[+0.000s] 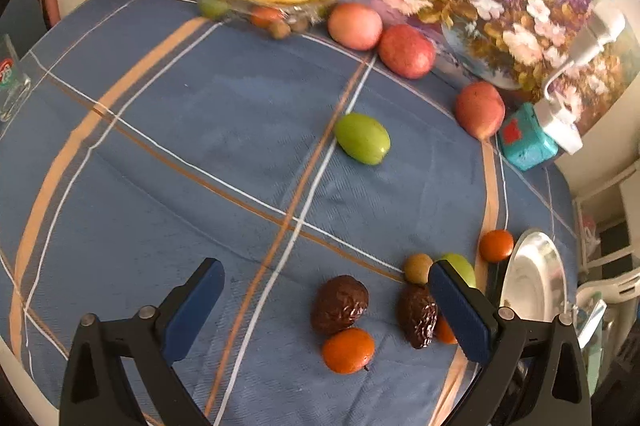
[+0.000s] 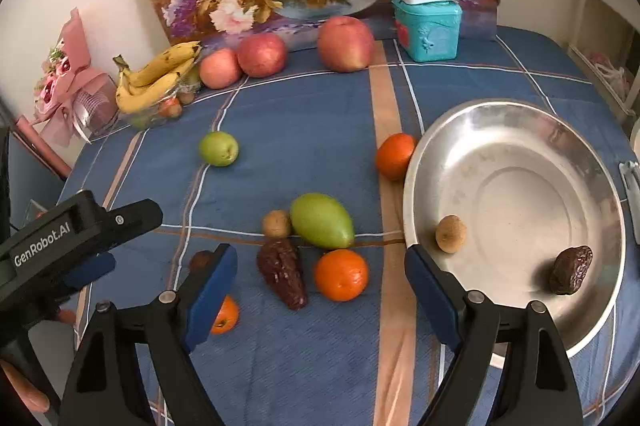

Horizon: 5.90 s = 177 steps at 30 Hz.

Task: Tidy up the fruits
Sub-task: 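Move right tool to a mandarin while left tool approaches a dark date, then close right tool on the mandarin while left tool grasps the dark date, then carry mandarin with right tool into the plate while left carries the date there, then open both tools releasing the fruit and withdraw from the plate, then grasp the elongated dark date with right tool while left grasps a mandarin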

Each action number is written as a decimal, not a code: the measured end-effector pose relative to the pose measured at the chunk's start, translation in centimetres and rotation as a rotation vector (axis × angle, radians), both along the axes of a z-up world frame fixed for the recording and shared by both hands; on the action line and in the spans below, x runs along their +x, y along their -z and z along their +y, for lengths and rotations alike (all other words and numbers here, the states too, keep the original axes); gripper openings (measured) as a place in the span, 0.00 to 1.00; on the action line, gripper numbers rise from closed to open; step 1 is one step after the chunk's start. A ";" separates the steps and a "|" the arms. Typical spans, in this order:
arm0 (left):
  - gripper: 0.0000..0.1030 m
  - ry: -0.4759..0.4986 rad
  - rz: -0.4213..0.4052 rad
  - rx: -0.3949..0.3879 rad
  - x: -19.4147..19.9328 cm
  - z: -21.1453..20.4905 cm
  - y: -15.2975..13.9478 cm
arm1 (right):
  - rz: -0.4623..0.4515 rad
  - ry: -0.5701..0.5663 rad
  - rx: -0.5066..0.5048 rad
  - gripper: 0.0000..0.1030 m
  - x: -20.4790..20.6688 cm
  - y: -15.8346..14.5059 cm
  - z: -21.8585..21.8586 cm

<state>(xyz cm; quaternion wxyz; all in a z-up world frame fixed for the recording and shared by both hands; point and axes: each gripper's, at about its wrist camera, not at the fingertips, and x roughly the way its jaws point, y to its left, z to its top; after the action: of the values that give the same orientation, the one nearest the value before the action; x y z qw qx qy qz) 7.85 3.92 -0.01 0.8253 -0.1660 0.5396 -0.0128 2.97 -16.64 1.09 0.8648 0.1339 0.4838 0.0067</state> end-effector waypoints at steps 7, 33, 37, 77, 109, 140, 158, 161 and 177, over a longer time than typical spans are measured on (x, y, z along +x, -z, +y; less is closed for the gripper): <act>0.95 0.031 0.072 -0.012 0.3 -1.3 2.2 | 0.023 -0.007 0.047 0.62 0.5 0.9 -0.5; 0.38 -0.038 0.037 -0.071 0.3 -0.9 1.8 | 0.101 0.018 0.097 0.37 1.0 3.0 -1.3; 0.38 -0.052 -0.018 -0.072 0.1 -0.2 0.1 | 0.058 0.019 0.109 0.37 0.5 1.4 -1.5; 0.38 0.580 -0.138 0.008 -5.1 -22.1 0.1 | 0.030 0.591 0.112 0.37 -4.8 0.3 -18.2; 0.60 0.367 -0.079 0.156 -2.8 -16.0 0.3 | 0.076 0.488 0.082 0.38 -3.5 0.3 -15.6; 1.00 -0.030 -0.046 0.143 -1.2 -0.5 -1.2 | 0.029 0.063 -0.058 0.92 -0.5 0.1 -1.9; 1.00 -0.089 0.032 0.097 -1.9 1.3 1.1 | 0.047 -0.054 -0.036 0.92 0.5 1.2 2.0; 1.00 -0.091 0.060 0.071 -1.8 1.3 1.8 | 0.056 -0.064 -0.040 0.92 0.8 1.7 2.3; 0.98 -0.081 0.156 -0.011 -1.5 0.3 4.6 | 0.088 -0.113 -0.064 0.67 1.9 3.7 4.0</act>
<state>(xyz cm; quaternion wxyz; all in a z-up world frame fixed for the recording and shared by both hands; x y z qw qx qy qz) 6.39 4.21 -4.57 0.7797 -0.1925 0.5951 0.0306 4.84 -12.63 -2.60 0.8448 0.0787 0.5282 0.0340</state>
